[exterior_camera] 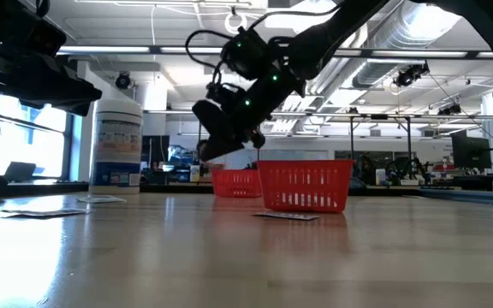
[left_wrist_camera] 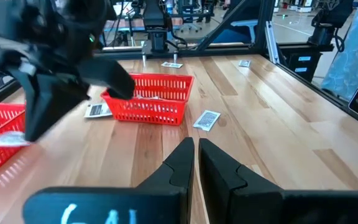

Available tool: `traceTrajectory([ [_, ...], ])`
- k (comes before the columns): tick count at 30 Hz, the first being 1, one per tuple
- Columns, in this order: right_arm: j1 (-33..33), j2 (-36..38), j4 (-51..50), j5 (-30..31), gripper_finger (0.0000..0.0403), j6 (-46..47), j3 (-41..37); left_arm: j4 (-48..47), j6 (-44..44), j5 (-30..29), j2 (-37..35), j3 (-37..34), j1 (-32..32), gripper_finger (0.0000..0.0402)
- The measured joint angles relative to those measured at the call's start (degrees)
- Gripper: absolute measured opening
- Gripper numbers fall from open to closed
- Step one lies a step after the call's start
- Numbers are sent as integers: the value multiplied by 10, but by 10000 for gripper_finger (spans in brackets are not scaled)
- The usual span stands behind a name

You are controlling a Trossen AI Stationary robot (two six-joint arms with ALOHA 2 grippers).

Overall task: Pick & Place First Aid Supplies
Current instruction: Put the white ointment pack into the top red bin

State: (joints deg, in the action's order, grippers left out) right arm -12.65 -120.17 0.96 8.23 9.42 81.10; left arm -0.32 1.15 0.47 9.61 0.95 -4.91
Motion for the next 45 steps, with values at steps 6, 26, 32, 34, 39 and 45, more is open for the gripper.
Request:
traceTrajectory([
  [6,-20,17,21,3,0,-26,0,0,0,0,0,0,0,21],
  [26,-137,26,-21,-13,106,-20,1,0,0,0,0,0,0,21],
  [32,-62,66,-39,-62,134,-65,1,0,0,0,0,0,0,21],
  [34,-20,77,-46,-93,134,-82,1,0,0,0,0,0,0,21],
  [39,96,91,-50,-165,131,-116,2,0,0,0,0,0,0,21],
  [45,227,91,-63,-180,130,-47,2,0,0,0,0,0,0,21],
])
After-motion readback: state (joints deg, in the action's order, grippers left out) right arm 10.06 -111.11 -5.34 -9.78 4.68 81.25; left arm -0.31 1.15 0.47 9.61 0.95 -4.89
